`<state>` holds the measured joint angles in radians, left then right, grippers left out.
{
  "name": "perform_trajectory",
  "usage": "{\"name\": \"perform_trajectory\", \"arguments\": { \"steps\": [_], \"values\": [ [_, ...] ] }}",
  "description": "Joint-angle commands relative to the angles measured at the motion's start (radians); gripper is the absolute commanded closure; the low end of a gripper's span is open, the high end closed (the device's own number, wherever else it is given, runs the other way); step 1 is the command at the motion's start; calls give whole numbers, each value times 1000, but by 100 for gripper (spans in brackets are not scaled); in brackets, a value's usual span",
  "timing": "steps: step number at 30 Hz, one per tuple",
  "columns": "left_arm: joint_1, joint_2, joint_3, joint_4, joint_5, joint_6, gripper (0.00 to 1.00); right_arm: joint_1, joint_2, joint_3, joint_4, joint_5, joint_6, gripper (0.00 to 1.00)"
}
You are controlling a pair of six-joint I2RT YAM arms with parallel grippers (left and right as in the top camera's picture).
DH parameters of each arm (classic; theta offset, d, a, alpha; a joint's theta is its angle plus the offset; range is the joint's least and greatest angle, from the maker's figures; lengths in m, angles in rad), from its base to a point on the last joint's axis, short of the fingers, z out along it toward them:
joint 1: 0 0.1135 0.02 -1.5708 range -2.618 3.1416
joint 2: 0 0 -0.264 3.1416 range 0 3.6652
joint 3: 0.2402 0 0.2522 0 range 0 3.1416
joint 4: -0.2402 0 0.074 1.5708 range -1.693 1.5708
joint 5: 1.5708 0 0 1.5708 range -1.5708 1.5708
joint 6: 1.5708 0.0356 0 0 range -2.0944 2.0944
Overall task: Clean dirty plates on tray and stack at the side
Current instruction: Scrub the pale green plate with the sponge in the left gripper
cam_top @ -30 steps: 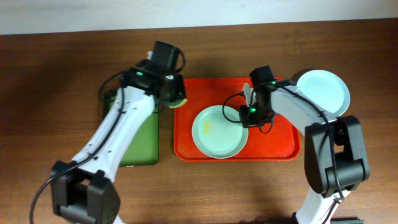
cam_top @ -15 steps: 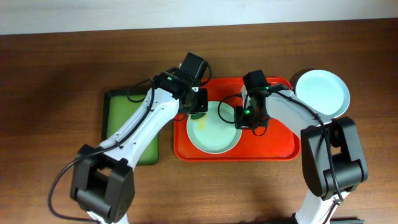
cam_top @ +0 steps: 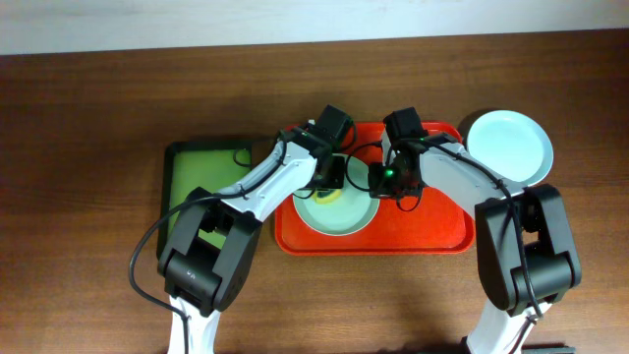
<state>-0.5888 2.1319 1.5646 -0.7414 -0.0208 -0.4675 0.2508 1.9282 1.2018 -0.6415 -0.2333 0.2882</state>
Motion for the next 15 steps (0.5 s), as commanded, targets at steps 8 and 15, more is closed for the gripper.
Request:
{"name": "perform_trajectory", "arguments": {
  "steps": [8, 15],
  "values": [
    [26, 32, 282, -301, -65, 30, 100, 5, 16, -14, -5, 35, 8, 95],
    [24, 80, 152, -257, 138, 124, 100, 5, 16, -14, -5, 35, 8, 95]
  ]
}}
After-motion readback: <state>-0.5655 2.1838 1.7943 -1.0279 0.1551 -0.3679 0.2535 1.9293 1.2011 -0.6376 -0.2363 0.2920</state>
